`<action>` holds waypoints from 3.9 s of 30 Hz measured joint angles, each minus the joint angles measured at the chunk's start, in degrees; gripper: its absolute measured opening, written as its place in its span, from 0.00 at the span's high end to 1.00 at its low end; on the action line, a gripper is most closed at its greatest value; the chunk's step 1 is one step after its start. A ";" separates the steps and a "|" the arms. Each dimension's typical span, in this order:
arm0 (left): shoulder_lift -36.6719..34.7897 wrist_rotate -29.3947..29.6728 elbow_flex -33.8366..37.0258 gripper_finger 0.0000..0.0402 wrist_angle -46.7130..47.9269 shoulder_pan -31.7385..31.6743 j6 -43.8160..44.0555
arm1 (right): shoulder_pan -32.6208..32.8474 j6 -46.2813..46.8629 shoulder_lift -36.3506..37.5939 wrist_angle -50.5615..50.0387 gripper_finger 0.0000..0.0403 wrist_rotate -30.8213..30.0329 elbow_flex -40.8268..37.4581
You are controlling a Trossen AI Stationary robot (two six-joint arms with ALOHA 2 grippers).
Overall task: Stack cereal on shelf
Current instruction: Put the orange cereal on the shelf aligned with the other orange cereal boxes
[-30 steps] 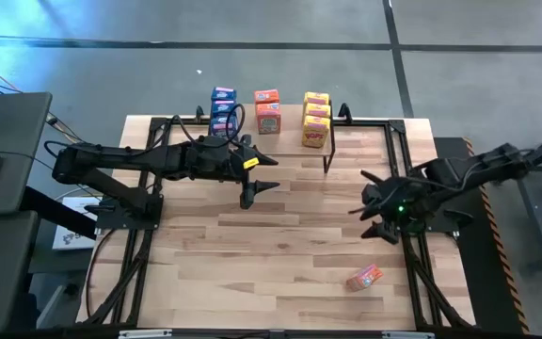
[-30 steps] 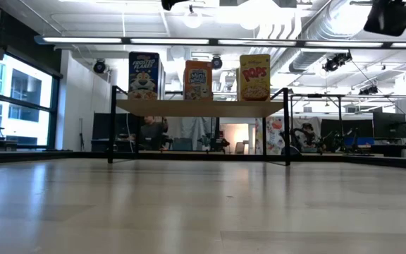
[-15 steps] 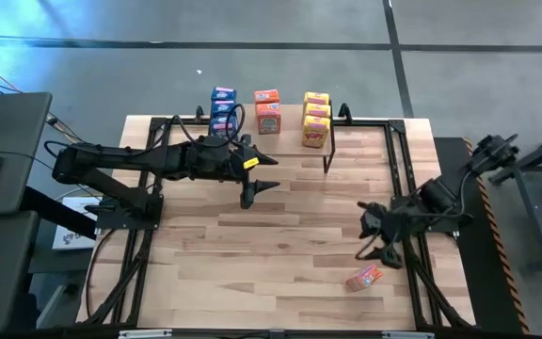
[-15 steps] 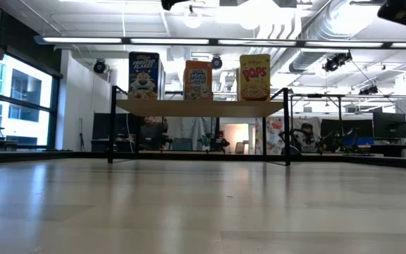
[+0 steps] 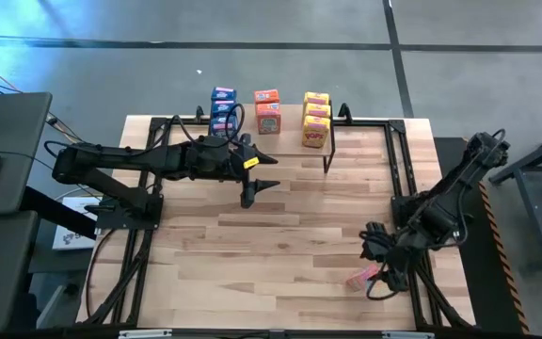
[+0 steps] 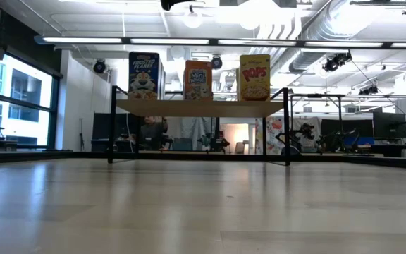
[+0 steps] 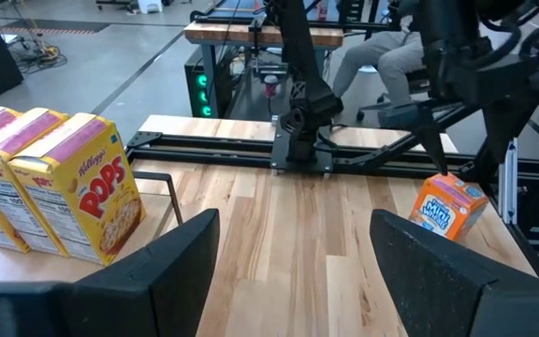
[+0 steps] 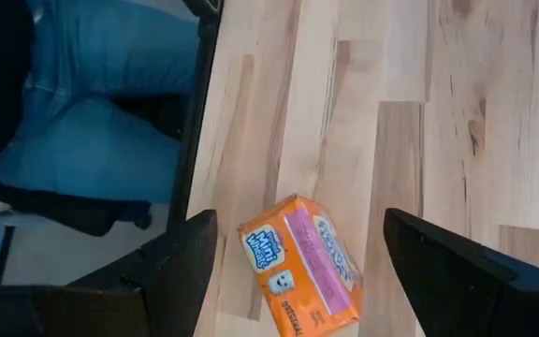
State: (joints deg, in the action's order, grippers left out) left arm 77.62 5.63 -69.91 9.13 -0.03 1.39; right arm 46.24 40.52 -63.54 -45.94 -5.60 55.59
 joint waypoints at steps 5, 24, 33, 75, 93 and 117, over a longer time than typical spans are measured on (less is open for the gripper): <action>0.00 0.00 0.00 0.33 0.00 0.00 0.00 | 2.12 -0.20 -1.86 0.34 0.26 -0.89 0.00; 0.00 0.21 0.00 0.33 0.00 0.00 0.07 | 4.83 2.10 -11.24 0.23 0.26 0.00 0.00; 0.00 0.20 0.00 0.33 -0.02 0.00 0.09 | 4.83 3.20 -14.17 -0.28 0.26 1.55 0.00; -0.01 0.17 0.00 0.33 0.00 0.01 0.03 | 4.76 5.96 -14.52 -3.12 0.53 1.54 -0.02; -0.02 0.15 0.00 0.33 0.15 0.00 3.04 | 2.77 10.56 -14.52 -2.02 0.64 2.74 -0.04; -0.11 0.16 0.00 0.33 20.25 -0.10 2.54 | -17.34 -2.09 -14.50 -0.08 0.64 1.47 13.17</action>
State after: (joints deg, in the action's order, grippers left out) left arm 77.52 5.79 -69.91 29.38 -0.14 3.93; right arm 28.90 38.43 -78.04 -46.02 -4.14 68.76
